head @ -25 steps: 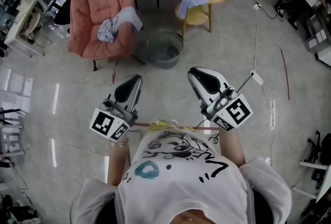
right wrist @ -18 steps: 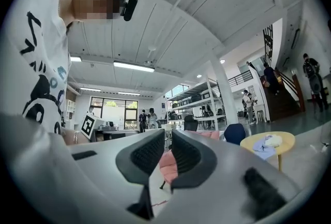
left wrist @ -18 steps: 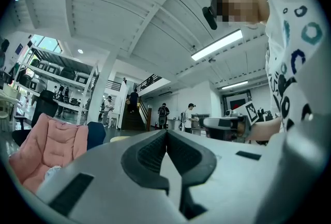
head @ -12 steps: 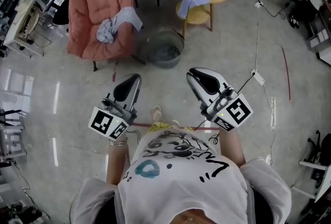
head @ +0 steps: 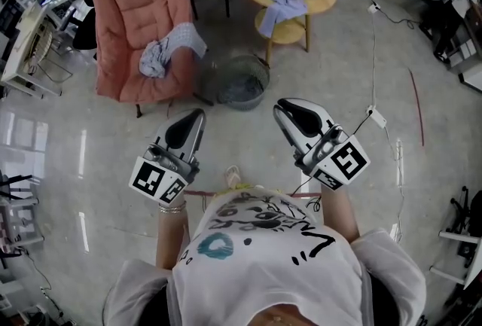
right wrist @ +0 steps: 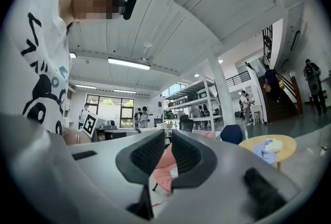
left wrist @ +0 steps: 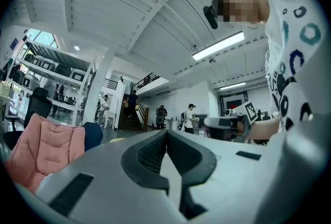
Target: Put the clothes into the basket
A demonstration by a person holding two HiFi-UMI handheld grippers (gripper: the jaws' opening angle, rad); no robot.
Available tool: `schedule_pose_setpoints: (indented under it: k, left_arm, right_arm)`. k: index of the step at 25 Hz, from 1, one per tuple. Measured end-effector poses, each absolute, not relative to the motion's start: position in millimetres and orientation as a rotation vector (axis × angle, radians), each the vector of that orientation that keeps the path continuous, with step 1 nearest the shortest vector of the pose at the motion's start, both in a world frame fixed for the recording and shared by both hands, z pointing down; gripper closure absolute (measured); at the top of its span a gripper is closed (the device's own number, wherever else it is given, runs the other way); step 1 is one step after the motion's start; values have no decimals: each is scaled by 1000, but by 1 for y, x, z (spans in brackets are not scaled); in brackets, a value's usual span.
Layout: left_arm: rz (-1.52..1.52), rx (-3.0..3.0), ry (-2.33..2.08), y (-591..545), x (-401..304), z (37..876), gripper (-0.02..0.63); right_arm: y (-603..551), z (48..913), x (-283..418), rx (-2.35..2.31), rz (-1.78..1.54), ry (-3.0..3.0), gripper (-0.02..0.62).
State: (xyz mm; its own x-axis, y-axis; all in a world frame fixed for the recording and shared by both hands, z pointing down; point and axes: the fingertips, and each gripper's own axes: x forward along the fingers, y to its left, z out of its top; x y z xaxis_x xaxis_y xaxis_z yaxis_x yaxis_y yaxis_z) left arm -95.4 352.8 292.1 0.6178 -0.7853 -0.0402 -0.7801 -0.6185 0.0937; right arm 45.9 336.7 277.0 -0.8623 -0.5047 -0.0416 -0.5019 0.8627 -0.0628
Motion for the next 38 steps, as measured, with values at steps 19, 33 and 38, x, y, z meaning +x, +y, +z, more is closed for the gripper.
schedule_pose_setpoints:
  k: [19,33,38]
  left_arm:
    - [-77,2807,-1183,289,-143,312,591]
    - [-54,2783,-1155,263,-148,331,591]
    - [-49,2773,-1162,243,-138,337,591]
  right_arm:
    - [283,295,-1,-969,-107,2949,565]
    - [257,312,-10,-1004,-173,2948,565]
    - [231,315,-3,-981,-168,2952,565]
